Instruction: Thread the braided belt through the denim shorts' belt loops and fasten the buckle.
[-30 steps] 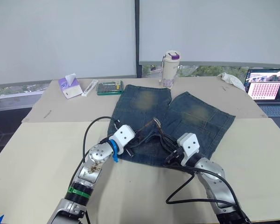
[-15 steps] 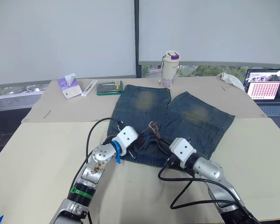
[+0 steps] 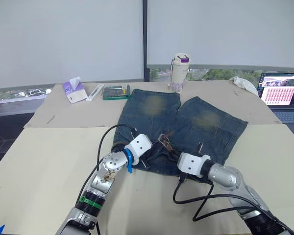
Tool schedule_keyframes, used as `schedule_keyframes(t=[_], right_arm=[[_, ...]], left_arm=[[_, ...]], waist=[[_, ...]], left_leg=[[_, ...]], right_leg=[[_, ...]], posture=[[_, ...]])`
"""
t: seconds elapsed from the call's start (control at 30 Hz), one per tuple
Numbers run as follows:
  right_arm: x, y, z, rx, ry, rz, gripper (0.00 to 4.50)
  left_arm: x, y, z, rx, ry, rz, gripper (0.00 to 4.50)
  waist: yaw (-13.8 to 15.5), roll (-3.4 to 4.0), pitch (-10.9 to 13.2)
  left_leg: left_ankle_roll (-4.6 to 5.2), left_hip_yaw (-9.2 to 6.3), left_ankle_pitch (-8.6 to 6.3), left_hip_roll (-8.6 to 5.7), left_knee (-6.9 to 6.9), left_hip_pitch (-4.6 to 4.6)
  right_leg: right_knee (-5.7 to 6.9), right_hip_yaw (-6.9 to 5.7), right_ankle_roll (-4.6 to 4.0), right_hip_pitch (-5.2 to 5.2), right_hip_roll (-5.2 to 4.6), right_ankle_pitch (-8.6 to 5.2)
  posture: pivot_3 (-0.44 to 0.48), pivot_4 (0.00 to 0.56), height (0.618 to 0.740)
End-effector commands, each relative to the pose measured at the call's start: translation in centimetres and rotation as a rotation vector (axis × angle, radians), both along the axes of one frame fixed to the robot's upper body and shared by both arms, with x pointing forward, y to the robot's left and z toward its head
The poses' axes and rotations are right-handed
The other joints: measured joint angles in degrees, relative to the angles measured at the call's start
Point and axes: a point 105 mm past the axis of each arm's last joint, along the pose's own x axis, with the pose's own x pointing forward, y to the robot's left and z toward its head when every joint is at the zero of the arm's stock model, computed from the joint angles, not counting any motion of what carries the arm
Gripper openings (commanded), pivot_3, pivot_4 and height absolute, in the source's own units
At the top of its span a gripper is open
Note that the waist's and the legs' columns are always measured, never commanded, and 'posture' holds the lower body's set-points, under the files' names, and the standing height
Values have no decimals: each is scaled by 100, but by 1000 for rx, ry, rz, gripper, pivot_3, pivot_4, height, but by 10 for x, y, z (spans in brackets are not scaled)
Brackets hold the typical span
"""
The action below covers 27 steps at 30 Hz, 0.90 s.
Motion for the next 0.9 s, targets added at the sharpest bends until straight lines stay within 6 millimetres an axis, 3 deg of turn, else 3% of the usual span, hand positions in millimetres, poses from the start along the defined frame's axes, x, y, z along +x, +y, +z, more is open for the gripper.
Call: schedule_keyframes(t=[0.03, 0.17, 0.33, 0.47, 0.5, 0.6, 0.77, 0.9], right_arm=[[-7, 3, 6, -1, -22, 37, 15], [-7, 4, 12, 94, 12, 2, 15], [-15, 2, 34, 371, 113, -50, 1787], [-20, -30, 50, 453, 125, -157, 3294], [-21, -36, 53, 435, 111, -170, 3470], [-18, -42, 64, 376, 62, -179, 3470], [-3, -30, 69, 45, -57, -87, 3470], [6, -24, 74, -13, -101, -64, 3470]], left_arm=[[1, -5, 16, -11, -80, -14, 0], [-1, -7, 14, -15, -76, -25, 0], [-3, -8, 11, -20, -67, -25, 0], [-3, -7, 9, -22, -60, -22, 0], [-3, -7, 9, -21, -59, -22, 0], [-3, -8, 8, -21, -57, -24, 0], [-4, -12, 7, -7, -66, -49, 0], [-4, -15, 7, 19, -90, -65, 0]], waist=[[1, -1, 0], [10, -1, 0], [13, 0, 0], [61, 0, 0], [65, 0, 0], [52, 1, 0], [-31, 7, -3], [-10, 6, -2]], left_leg=[[0, 0, 0, 0, 0, 0], [0, -1, 0, 1, 0, 0], [0, -6, 0, 10, 0, -3], [0, -8, 0, 7, 3, -4], [0, -7, 0, 7, 3, -4], [0, -3, 0, 4, 3, -3], [1, 5, -1, 4, 1, -1], [1, 3, 0, 5, 1, -3]], right_leg=[[0, 0, 0, 0, 0, 0], [0, 0, 0, 0, 0, 0], [1, 0, 0, 0, 0, 0], [0, 1, 1, 2, -4, 0], [0, 1, 1, 3, -4, 0], [0, 2, 2, 3, -2, 0], [2, 2, 2, 1, 7, 0], [0, -1, 3, 2, 8, -1]], posture=[[0, 150, 740], [0, 150, 740], [0, 150, 740], [0, 150, 740], [0, 150, 740], [0, 150, 740], [0, 150, 740], [0, 150, 740]])
